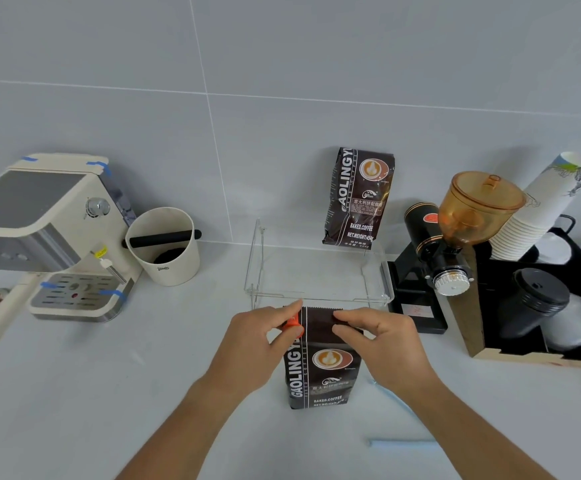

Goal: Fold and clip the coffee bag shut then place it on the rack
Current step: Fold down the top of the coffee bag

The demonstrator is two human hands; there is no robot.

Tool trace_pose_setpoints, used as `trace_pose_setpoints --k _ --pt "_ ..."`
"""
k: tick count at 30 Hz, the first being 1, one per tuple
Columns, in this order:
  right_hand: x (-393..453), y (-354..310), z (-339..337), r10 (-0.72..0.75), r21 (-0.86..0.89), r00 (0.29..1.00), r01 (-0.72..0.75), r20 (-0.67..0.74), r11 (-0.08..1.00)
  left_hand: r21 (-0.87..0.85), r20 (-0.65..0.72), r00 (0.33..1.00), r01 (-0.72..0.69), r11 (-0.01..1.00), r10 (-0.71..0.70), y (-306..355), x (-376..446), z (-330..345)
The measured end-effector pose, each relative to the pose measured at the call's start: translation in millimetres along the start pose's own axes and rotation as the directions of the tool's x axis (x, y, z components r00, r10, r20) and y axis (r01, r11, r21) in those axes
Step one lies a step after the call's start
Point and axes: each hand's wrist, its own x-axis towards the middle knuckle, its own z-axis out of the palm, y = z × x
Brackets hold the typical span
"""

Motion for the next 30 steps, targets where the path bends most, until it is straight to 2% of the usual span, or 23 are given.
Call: trace_pose_setpoints --k 4,8,12,14,18,23,27,30 --pt "-1 2 -3 -0.108 -0.139 0.993 0.112 0.037 0.984 0.089 0.014 0.997 -0.077 0.993 0.077 0 -1 -2" --pt "0 1 -6 -0.208 -0.197 0.974 0.222 0.088 0.955 0.101 0.058 0.997 -0.050 0.994 0.044 0 -3 -2" --pt "-2 1 -7 -0.221 -0.198 0.966 0.245 0.133 0.949 0.052 0.080 0.997 -0.013 0.999 0.009 -1 -2 -1" --pt "-4 0 -6 -0.171 -0.173 0.976 0.193 0.131 0.966 -0.014 0.106 0.994 0.023 1.000 -0.021 0 -2 -1" --pt "-1 -2 -3 -0.011 -0.111 0.988 0.029 0.155 0.993 -0.165 0.165 0.973 0.190 0.968 -0.163 -1 2 0" --pt "8 -6 2 0.211 0.084 0.967 -0.224 0.140 0.971 -0.377 0.201 0.932 0.358 0.854 -0.302 -4 5 4" --pt "15 -5 5 0.358 0.146 0.920 -0.381 0.162 0.913 -0.336 0.256 0.912 0.395 0.855 -0.321 -9 3 7" --pt "20 -6 3 0.431 0.130 0.875 -0.465 0.222 0.876 -0.194 0.301 0.924 0.301 0.934 -0.235 -12 -3 6"
